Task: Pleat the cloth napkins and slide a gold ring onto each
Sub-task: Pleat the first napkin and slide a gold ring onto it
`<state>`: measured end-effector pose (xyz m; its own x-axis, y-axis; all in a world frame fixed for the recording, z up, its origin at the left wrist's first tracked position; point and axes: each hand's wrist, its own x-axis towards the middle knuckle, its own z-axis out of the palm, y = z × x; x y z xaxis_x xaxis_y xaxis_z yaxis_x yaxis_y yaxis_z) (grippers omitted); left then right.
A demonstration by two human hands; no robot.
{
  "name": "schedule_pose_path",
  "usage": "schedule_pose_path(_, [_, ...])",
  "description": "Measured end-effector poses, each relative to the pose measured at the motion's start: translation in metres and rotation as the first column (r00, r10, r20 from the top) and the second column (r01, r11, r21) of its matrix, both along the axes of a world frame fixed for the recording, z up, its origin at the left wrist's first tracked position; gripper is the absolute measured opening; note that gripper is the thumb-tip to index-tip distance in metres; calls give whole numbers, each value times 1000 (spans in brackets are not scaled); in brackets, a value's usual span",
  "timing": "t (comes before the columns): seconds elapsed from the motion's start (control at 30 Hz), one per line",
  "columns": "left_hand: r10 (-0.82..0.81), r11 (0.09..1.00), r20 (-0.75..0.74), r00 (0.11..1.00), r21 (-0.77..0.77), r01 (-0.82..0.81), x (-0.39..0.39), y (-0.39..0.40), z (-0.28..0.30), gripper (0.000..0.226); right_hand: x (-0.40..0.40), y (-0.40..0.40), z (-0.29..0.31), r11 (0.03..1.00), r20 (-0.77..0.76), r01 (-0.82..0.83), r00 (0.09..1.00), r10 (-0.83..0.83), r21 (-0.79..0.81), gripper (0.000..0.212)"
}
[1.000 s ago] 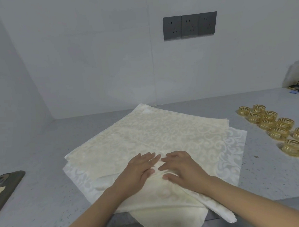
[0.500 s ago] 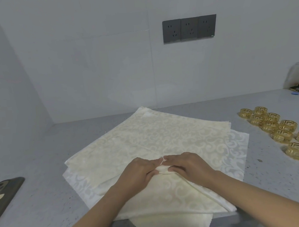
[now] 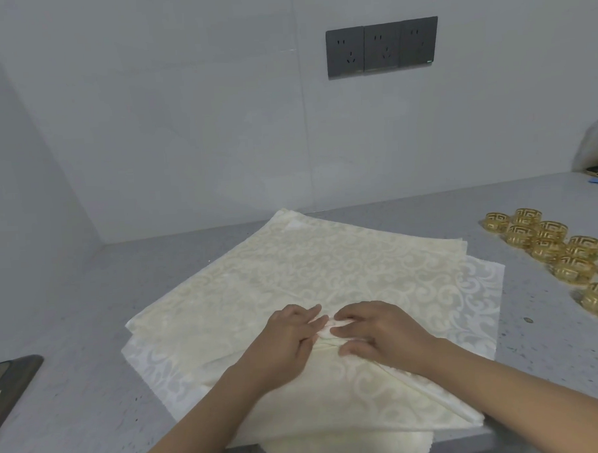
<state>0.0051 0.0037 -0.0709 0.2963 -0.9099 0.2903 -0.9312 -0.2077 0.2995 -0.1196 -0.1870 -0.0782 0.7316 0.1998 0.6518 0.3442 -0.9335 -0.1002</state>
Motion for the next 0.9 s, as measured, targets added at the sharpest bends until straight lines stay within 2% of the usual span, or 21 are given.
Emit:
schedule_pose_path(0.13, [-1,996,66,998,94,-6,2,-1,1,78,3,4,-1,1000,21,31,999,-31,-5,28])
schedule_pose_path(0.2, [5,997,48,999,80,-8,2,-4,1,83,3,5,-1,999,19,40,999,-40,16,28])
schedule_pose_path(0.4, [46,994,75,996,93,-52,-3,-7,6,73,2,10,4,995,-43,66,997,-63,70,28])
schedule_pose_path(0.57, [43,997,45,998,59,-46,-3,-10,9,41,1,10,5,988,-164,99,983,-78,122,34])
schedule_pose_path(0.67, [56,996,51,997,68,-59,-5,-11,13,42,3,10,3,964,-210,139,973,-91,227,35])
schedule_pose_path(0.77, [63,989,47,997,129,-69,-4,-11,14,53,3,11,2,947,-218,169,970,-110,273,37])
schedule_pose_path(0.9, [121,992,-163,979,36,-117,-6,-14,11,41,2,12,1,937,-217,185,968,-122,296,35])
